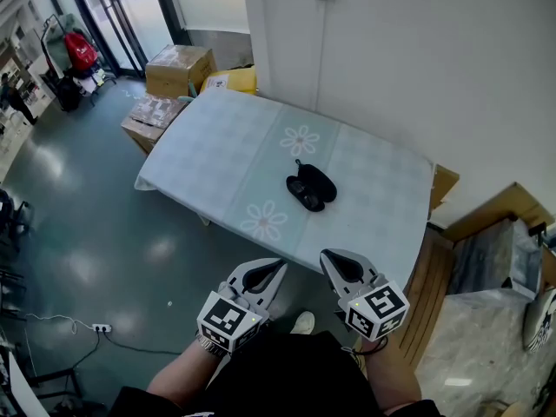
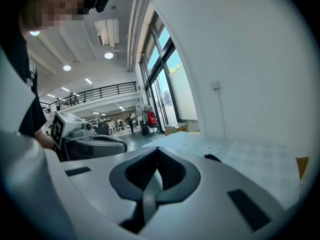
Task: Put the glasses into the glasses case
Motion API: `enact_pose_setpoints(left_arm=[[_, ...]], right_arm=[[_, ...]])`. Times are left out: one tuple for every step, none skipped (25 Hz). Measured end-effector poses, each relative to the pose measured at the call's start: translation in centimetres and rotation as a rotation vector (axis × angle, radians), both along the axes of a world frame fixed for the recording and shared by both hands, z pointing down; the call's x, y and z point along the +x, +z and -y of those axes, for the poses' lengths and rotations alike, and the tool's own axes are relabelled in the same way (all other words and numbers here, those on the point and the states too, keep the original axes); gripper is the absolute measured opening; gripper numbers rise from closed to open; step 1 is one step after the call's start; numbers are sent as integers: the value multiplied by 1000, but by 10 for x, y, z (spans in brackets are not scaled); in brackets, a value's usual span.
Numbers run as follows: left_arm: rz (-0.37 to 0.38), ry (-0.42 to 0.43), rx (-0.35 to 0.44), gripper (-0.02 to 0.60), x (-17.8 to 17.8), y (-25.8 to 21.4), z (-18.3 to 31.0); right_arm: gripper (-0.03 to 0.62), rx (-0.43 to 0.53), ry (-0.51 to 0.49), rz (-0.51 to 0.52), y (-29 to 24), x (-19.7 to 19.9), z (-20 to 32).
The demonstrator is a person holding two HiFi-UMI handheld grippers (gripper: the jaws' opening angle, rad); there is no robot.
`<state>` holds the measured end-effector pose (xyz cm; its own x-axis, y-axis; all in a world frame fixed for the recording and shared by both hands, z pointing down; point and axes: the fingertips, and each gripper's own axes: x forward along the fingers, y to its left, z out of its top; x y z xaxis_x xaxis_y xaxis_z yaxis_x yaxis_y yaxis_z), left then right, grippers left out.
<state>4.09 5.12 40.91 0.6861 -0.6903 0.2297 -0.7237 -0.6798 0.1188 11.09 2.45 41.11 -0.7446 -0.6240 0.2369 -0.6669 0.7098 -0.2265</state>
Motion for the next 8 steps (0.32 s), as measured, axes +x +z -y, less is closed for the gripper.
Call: enact_pose_setpoints(left_arm=[[0,-1,0,28,0,0,-1],[0,-2,0,28,0,0,-2],[-1,-4,-1,28,0,1,-3],[-1,-5,-1,28,-1,1,-3],[0,-6,-1,28,-1,1,-3],[0,-7,-2,28,-2,2,-3],[0,-7,-2,28,-2,2,-4],[0,-8,-2,28,-3,2,-4]], right_arm=[[23,0,-1,0,0,0,-1],[23,-1,-2,0,1,0,-2],[23,-2,-3,0,1,0,-2],[23,-3,-4,-1,2,-1,-2],[23,-4,-4,-1,2,-1,-2],[23,-3,-5,-2,2,-1,-3],[22,-3,-6,-2,3,-2,-3],[23,-2,-6,-2,3,-2,-3]])
